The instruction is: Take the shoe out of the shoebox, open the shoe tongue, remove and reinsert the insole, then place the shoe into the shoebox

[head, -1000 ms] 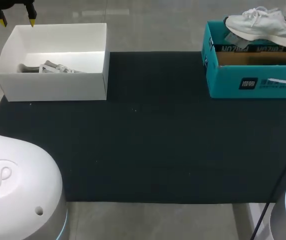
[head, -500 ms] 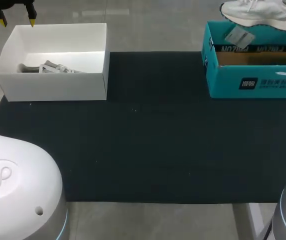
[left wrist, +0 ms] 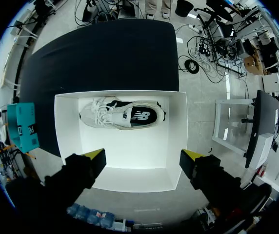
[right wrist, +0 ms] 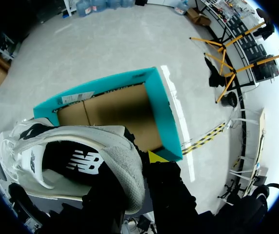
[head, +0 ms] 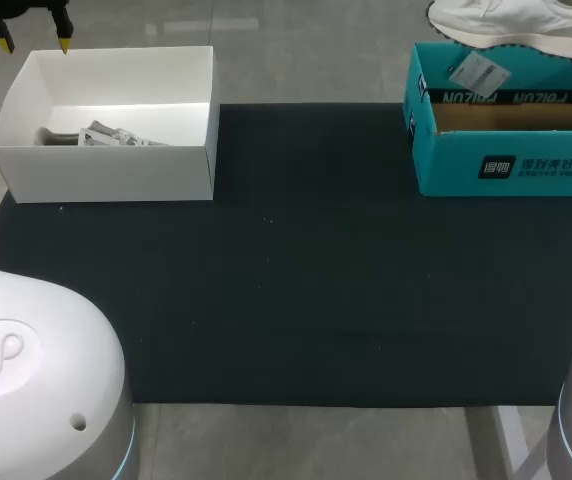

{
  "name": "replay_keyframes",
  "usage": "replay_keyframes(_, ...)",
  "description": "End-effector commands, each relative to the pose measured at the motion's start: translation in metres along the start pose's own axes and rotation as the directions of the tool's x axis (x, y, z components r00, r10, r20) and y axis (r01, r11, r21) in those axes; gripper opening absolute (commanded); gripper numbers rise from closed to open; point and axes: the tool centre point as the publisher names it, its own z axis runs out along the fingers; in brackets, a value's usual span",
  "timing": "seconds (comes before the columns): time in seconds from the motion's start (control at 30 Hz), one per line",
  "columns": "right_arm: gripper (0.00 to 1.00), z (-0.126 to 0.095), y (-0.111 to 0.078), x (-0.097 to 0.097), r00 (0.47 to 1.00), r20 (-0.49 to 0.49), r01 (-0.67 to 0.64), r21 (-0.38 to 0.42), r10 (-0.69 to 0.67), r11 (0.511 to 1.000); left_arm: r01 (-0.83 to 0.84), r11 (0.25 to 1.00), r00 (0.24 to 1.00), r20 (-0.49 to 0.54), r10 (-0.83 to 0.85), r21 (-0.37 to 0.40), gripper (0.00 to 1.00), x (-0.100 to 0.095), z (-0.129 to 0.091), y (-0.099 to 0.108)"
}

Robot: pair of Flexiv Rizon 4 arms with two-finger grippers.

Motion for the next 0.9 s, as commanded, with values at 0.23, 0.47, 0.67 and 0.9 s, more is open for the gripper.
replay_keyframes(0.23, 0.00, -0.031, -0.067, 0.023, 1.000, 0.022, -0.013, -0.274, 0.020, 0.962, -0.001, 1.000, 1.000, -0.002, 0.001, 0.000, 1.00, 0.000, 0.000, 0.000)
replay_keyframes(0.47, 0.00, -0.042, -0.114, 0.049, 0.998, 0.037, -0.034, -0.306, 0.047, 0.951, -0.001, 1.000, 1.000, -0.002, 0.001, 0.000, 1.00, 0.000, 0.000, 0.000)
replay_keyframes(0.67, 0.00, -0.048, -0.154, 0.071, 0.995, 0.047, -0.064, -0.328, 0.084, 0.942, -0.001, 1.000, 1.000, -0.002, 0.001, 0.000, 1.00, 0.000, 0.000, 0.000)
replay_keyframes(0.9, 0.00, -0.053, -0.196, 0.090, 0.992, 0.065, -0.076, -0.345, 0.105, 0.935, -0.001, 1.000, 1.000, -0.002, 0.001, 0.000, 1.00, 0.000, 0.000, 0.000)
